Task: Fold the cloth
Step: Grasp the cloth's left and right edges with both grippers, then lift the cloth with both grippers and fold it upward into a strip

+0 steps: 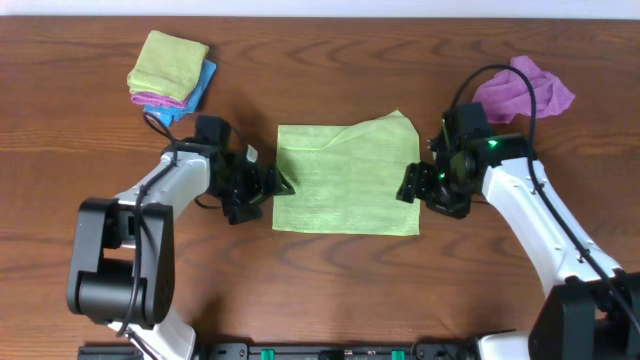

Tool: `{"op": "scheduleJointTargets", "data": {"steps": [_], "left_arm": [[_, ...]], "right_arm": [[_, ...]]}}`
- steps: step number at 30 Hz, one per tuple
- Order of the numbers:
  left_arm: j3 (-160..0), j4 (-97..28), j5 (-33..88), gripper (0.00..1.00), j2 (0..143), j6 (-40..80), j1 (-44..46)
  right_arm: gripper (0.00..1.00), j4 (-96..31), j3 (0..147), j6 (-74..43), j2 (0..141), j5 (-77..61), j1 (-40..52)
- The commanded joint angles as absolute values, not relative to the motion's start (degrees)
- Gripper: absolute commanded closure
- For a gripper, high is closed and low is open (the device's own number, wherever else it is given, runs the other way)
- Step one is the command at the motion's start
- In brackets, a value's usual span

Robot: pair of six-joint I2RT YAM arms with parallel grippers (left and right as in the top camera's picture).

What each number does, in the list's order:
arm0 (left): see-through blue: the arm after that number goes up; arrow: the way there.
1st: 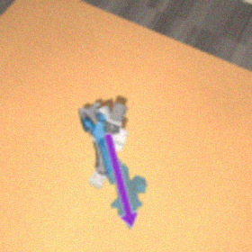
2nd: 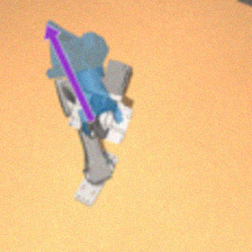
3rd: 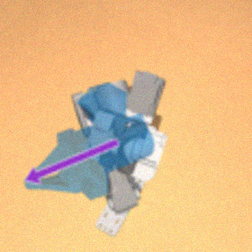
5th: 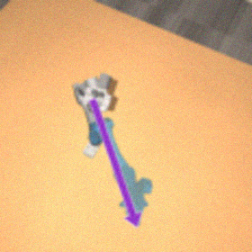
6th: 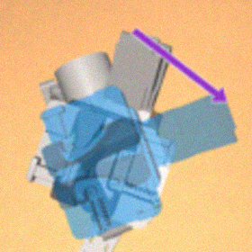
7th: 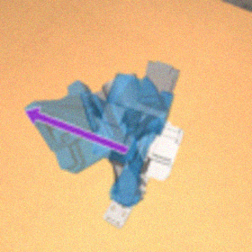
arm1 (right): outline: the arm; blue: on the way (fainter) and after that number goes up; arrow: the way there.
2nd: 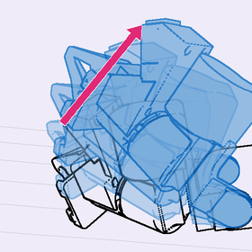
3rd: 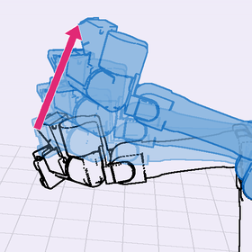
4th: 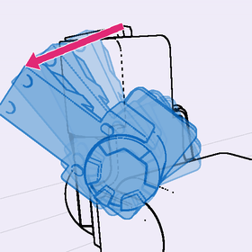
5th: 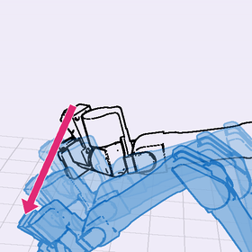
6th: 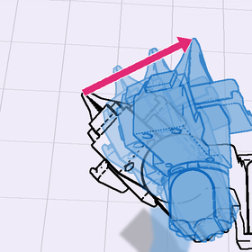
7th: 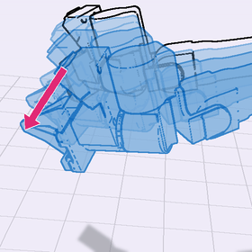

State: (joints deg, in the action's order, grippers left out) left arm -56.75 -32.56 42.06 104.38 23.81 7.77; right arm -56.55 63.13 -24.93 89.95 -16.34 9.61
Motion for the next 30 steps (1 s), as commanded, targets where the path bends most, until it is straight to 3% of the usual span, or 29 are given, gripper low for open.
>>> {"op": "scheduleJointTargets", "data": {"steps": [1, 11, 14, 18, 19, 20, 21, 30], "left_arm": [[-56.3, -32.6, 43.1, 0.05, 106.1, 23.4, 9.0], [-56.3, -31.0, 42.4, 0.00, 110.1, 23.4, 12.1], [-56.3, -30.1, 42.0, 0.31, 111.9, 23.4, 13.1], [-56.3, -29.6, 41.8, 0.52, 113.8, 23.4, 13.6], [-56.3, -29.5, 41.8, 0.64, 114.0, 23.3, 13.6], [-56.3, -29.5, 41.9, 0.83, 113.9, 23.2, 13.6], [-56.3, -29.5, 41.9, 0.94, 113.8, 23.1, 13.5], [-56.4, -29.6, 45.0, 0.94, 113.4, 22.2, 13.4]], "right_arm": [[0.28, -57.3, 62.4, -23.9, 89.6, -17.6, 8.1], [0.27, -60.2, 62.3, -22.5, 89.6, -18.5, 7.0], [0.27, -60.3, 62.3, -22.4, 89.6, -18.5, 7.0], [0.27, -60.1, 62.2, -22.2, 89.6, -18.5, 7.0], [0.27, -59.9, 62.1, -22.2, 89.6, -18.4, 7.0], [0.28, -59.4, 61.9, -22.0, 89.6, -18.5, 7.0], [0.29, -58.2, 61.4, -22.0, 89.7, -18.5, 7.1], [0.29, -45.1, 50.5, -23.7, 89.7, -18.4, 7.0]]}}
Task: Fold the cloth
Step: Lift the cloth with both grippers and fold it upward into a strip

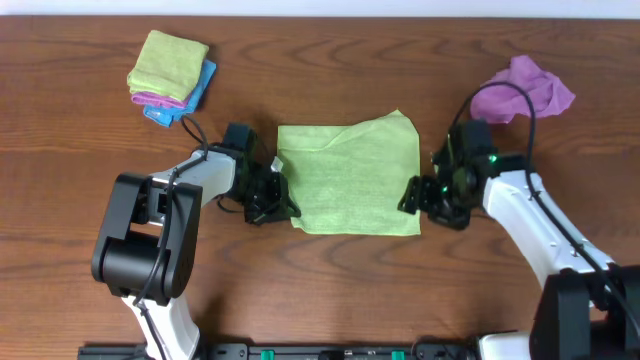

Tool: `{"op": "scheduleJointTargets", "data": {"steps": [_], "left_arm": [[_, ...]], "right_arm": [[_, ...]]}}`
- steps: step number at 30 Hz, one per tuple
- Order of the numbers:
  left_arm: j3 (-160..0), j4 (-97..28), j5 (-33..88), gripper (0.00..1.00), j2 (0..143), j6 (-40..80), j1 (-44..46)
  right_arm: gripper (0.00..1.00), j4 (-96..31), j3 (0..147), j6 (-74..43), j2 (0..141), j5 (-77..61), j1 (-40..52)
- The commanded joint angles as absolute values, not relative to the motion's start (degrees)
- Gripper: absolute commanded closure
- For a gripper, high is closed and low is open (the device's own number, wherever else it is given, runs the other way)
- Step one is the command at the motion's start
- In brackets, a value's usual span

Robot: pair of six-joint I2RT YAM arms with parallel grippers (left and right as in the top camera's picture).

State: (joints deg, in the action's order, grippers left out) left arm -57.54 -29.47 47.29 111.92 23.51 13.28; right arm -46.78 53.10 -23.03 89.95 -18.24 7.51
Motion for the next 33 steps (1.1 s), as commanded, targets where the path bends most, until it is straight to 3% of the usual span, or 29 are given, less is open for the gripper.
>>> {"op": "scheduleJointTargets", "data": {"steps": [1, 9, 13, 17, 19, 20, 28, 33], "left_arm": [[-56.4, -29.6, 45.1, 0.94, 113.4, 22.2, 13.4], [-56.4, -30.2, 47.1, 0.94, 113.4, 21.3, 13.4], [-56.4, -30.2, 48.1, 0.94, 113.4, 20.9, 13.4], [-56.4, -30.2, 48.6, 0.94, 113.4, 20.9, 13.4], [-56.4, -30.2, 49.5, 0.94, 113.4, 20.7, 13.4], [-56.4, -30.2, 49.6, 0.94, 113.4, 20.7, 13.4], [-60.1, -30.2, 50.5, 0.94, 109.2, 21.1, 12.2], [-71.5, -29.2, 43.4, 0.94, 105.8, 24.7, 9.4]], "right_arm": [[0.29, -43.7, 49.2, -24.3, 89.7, -18.4, 7.0], [0.31, -32.8, 40.9, -30.0, 89.9, -18.5, 7.1], [0.41, -28.0, 38.4, -31.7, 90.7, -20.0, 7.2], [0.62, -25.1, 38.0, -32.3, 92.2, -22.2, 7.3], [0.81, -23.7, 38.0, -32.3, 92.9, -23.2, 7.6], [0.99, -23.0, 38.0, -32.3, 92.9, -23.7, 7.8], [0.99, -12.6, 41.5, -30.8, 90.8, -29.0, 7.9], [0.99, -6.3, 50.4, -30.8, 90.1, -25.0, 7.9]]}}
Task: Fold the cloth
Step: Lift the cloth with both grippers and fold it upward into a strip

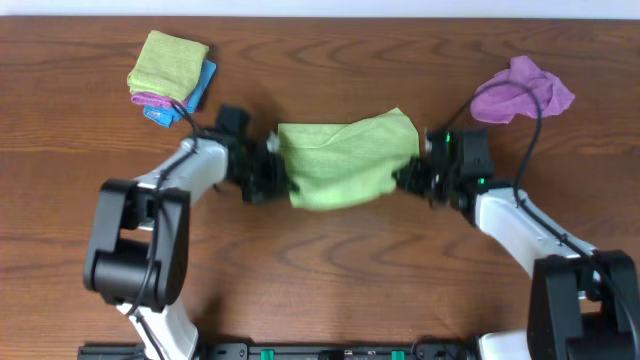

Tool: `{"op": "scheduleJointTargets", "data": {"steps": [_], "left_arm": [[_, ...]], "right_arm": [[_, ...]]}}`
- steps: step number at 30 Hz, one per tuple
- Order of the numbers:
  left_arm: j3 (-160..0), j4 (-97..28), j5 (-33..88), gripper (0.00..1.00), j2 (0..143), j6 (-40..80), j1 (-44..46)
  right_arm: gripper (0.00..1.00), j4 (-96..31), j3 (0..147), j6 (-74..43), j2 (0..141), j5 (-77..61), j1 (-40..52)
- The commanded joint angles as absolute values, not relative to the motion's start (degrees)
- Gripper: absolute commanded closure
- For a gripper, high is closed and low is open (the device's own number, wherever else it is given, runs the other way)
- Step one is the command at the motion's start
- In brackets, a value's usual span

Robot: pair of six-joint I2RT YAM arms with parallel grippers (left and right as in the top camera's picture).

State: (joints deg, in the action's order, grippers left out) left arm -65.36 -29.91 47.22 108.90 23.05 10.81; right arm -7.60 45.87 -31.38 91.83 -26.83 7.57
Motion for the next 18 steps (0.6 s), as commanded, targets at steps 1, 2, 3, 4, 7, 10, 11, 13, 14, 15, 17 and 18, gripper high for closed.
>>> {"op": "scheduleJointTargets", "data": {"steps": [1, 2, 3, 4, 7, 10, 11, 13, 14, 15, 17, 18], "left_arm": [[-75.0, -29.1, 41.8, 0.94, 105.9, 24.7, 9.0], [-77.7, -28.6, 40.4, 0.94, 105.9, 24.9, 8.8], [-79.9, -27.9, 39.5, 0.94, 105.9, 24.9, 8.6], [-81.9, -27.2, 38.8, 0.94, 105.9, 24.9, 8.6], [-87.6, -25.3, 35.8, 0.94, 106.0, 25.7, 8.6], [-91.2, -24.7, 35.4, 0.94, 106.0, 25.8, 8.2], [-91.8, -24.9, 35.4, 0.94, 106.0, 25.8, 8.0], [-92.4, -26.0, 35.9, 0.94, 106.0, 25.4, 7.6], [-92.6, -26.9, 36.2, 0.94, 106.0, 24.9, 7.5], [-92.6, -28.3, 36.6, 0.94, 106.0, 24.2, 7.2], [-92.6, -32.6, 37.5, 0.94, 106.0, 21.4, 6.6], [-92.6, -34.9, 37.5, 0.94, 106.0, 20.1, 6.4]], "right_arm": [[0.99, -5.5, 52.8, -30.7, 90.3, -23.3, 7.9], [0.99, -5.2, 54.6, -30.2, 90.7, -22.0, 7.9], [0.99, -5.1, 56.7, -29.5, 91.2, -21.1, 7.9], [0.99, -5.1, 58.8, -28.7, 91.8, -20.2, 7.9], [0.99, -5.1, 64.9, -27.1, 94.0, -19.3, 7.8], [0.99, -5.8, 70.1, -26.0, 95.9, -19.5, 7.8], [0.99, -6.5, 71.5, -25.6, 96.1, -19.5, 7.8], [0.99, -8.3, 73.1, -24.6, 96.1, -19.5, 7.8], [0.99, -9.5, 73.8, -24.0, 96.1, -19.5, 7.8], [0.99, -11.2, 74.5, -23.5, 96.1, -19.5, 7.8], [0.99, -15.6, 75.1, -22.6, 96.1, -19.5, 7.8], [0.99, -17.8, 75.1, -22.6, 96.1, -19.6, 7.9]]}}
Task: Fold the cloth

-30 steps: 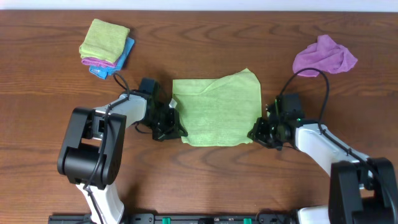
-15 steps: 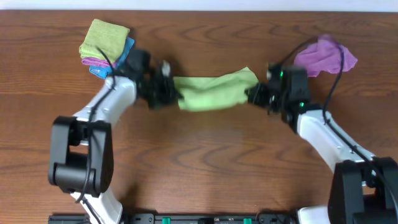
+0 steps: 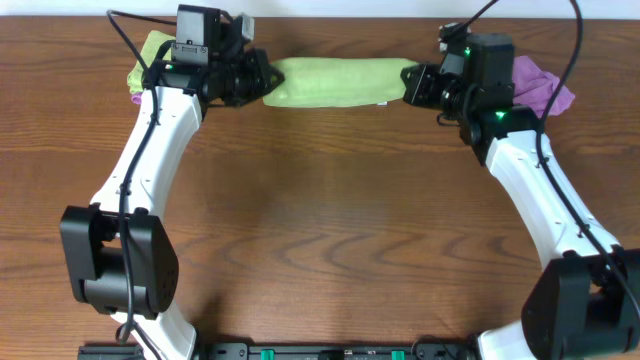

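Observation:
The lime-green cloth is stretched into a narrow band near the table's far edge, held up between both arms. My left gripper is shut on its left end. My right gripper is shut on its right end. Only the overhead view is given, so how far the cloth hangs off the table cannot be told.
A stack of folded cloths, green on top, lies at the far left behind my left arm. A crumpled purple cloth lies at the far right behind my right arm. The brown wooden table spreads below.
Both grippers have moved toward the far edge of the table with the green cloth's ends in them. The cloth, bunched mid-table before, now shows as a thin taut strip near the far edge.
The green cloth lay flat mid-table, my grippers at its left and right edges. Then both were down at its near corners. Later the near part was raised and doubled toward the far edge. Now the cloth is held stretched near the far edge.

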Tool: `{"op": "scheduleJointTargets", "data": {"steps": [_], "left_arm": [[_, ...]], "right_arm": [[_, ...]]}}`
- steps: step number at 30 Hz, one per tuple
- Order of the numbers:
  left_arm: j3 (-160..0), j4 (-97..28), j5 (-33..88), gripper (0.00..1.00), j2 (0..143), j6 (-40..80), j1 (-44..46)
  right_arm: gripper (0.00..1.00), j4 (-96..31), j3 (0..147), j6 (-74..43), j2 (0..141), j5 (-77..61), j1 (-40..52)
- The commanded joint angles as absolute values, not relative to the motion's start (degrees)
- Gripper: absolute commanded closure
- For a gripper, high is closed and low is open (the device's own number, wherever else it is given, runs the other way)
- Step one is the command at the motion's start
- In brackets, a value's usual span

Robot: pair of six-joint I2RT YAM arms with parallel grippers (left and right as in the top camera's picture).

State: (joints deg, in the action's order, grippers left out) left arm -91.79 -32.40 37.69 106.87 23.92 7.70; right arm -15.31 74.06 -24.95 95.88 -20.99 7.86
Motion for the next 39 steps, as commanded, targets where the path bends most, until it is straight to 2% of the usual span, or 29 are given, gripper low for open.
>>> {"op": "scheduleJointTargets", "data": {"steps": [1, 10, 17, 31, 39], "left_arm": [[-92.6, -37.5, 37.5, 0.94, 106.0, 18.7, 6.2], [-92.2, -59.3, 33.3, 0.94, 106.0, 8.5, 5.1], [-86.2, -64.6, 32.8, 0.94, 106.0, 7.9, 5.3], [-72.8, -62.8, 32.8, 0.94, 106.0, 7.7, 5.3], [-72.9, -53.2, 33.0, 0.94, 104.4, 16.5, 5.3]], "right_arm": [[0.99, -20.1, 75.1, -22.6, 96.1, -19.6, 7.9], [0.99, -41.2, 75.1, -20.5, 96.1, -19.1, 8.8], [0.99, -51.7, 73.7, -19.6, 96.1, -14.8, 10.8], [0.98, -51.6, 63.0, -18.9, 96.1, -14.5, 11.0], [0.99, -37.0, 63.0, -18.6, 96.1, -12.7, 11.0]]}}
